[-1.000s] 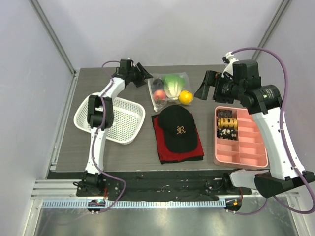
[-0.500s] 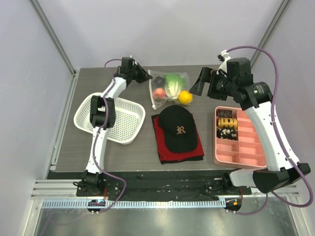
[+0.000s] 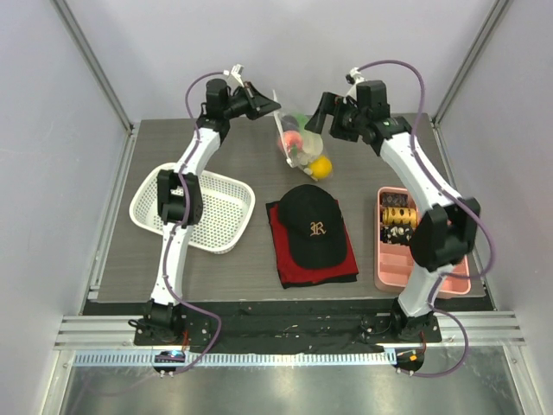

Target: Open the zip-top bag and remove the fake food

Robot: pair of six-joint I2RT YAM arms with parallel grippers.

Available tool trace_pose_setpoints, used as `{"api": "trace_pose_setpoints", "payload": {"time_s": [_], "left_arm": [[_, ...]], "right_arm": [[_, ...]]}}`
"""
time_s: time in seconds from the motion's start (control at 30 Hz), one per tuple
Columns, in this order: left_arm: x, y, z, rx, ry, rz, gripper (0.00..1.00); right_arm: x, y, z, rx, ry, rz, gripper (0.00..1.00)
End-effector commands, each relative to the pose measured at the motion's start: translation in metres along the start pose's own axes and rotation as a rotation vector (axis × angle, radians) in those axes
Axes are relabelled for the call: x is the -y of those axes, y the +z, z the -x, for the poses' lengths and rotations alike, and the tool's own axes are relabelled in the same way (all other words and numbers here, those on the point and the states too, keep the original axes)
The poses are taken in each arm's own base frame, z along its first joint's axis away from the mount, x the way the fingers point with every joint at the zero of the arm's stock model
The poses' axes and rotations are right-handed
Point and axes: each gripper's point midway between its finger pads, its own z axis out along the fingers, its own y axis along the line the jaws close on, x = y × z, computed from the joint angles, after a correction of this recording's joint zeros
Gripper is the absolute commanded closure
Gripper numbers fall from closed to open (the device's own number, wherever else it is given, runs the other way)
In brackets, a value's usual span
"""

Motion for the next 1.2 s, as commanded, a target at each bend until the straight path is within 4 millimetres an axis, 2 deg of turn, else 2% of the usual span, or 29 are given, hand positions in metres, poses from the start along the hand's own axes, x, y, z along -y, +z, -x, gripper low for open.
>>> {"api": "trace_pose_setpoints", "payload": {"time_s": [0.0,0.03,0.07,0.1,0.2,0.4,0.43,0.5,0.57,0.7,0.87,0.97,1.0,1.03,1.07,1.1,1.13,1.17], "left_arm": [[0.069,-0.014,0.038,0.077,0.088,-0.115,1.0],[0.078,-0.015,0.043,0.099,0.083,-0.102,1.0],[0.078,-0.015,0.046,0.125,0.071,-0.084,1.0],[0.079,-0.014,0.051,0.157,0.064,-0.073,1.0],[0.104,-0.009,0.056,0.176,0.062,-0.128,1.0],[0.108,-0.002,0.054,0.187,0.002,-0.101,1.0],[0.103,0.0,0.052,0.193,-0.01,-0.082,1.0],[0.111,0.003,0.047,0.192,0.0,-0.081,1.0],[0.114,0.007,0.042,0.188,0.01,-0.075,1.0],[0.122,0.013,0.032,0.161,0.013,-0.085,1.0],[0.123,0.012,0.029,0.147,0.016,-0.076,1.0],[0.123,0.01,0.029,0.148,0.009,-0.038,1.0],[0.114,0.008,0.038,0.197,-0.013,0.023,1.0],[0.09,0.004,0.029,0.181,-0.121,0.158,1.0],[0.092,-0.004,0.035,0.223,-0.169,0.206,1.0],[0.075,-0.007,0.031,0.246,-0.222,0.262,1.0],[0.075,-0.009,0.032,0.275,-0.284,0.274,1.0],[0.09,-0.017,0.039,0.312,-0.304,0.275,1.0]], "right_arm": [[-0.031,0.015,0.077,0.188,-0.027,0.128,0.05],[-0.029,0.028,0.074,0.168,0.021,0.132,0.05],[-0.04,0.028,0.079,0.168,0.018,0.177,0.05],[-0.05,0.032,0.075,0.155,0.004,0.202,0.05],[-0.052,0.042,0.068,0.134,-0.045,0.184,0.05],[-0.052,0.056,0.054,0.139,-0.084,0.03,0.13],[-0.068,0.057,0.049,0.138,-0.121,0.036,0.14],[-0.072,0.068,0.039,0.122,-0.196,0.007,0.16],[-0.072,0.071,0.037,0.127,-0.234,-0.06,0.19],[-0.051,0.078,0.037,0.143,-0.246,-0.165,0.25],[-0.04,0.077,0.04,0.15,-0.277,-0.223,0.34],[-0.038,0.072,0.038,0.138,-0.309,-0.235,0.34],[-0.038,0.07,0.037,0.128,-0.318,-0.231,0.33],[-0.039,0.064,0.034,0.114,-0.334,-0.225,0.33],[-0.039,0.06,0.033,0.107,-0.359,-0.218,0.29],[-0.038,0.058,0.032,0.103,-0.373,-0.22,0.26],[-0.036,0.058,0.026,0.088,-0.387,-0.218,0.19],[-0.038,0.049,0.032,0.097,-0.422,-0.21,0.18]]}}
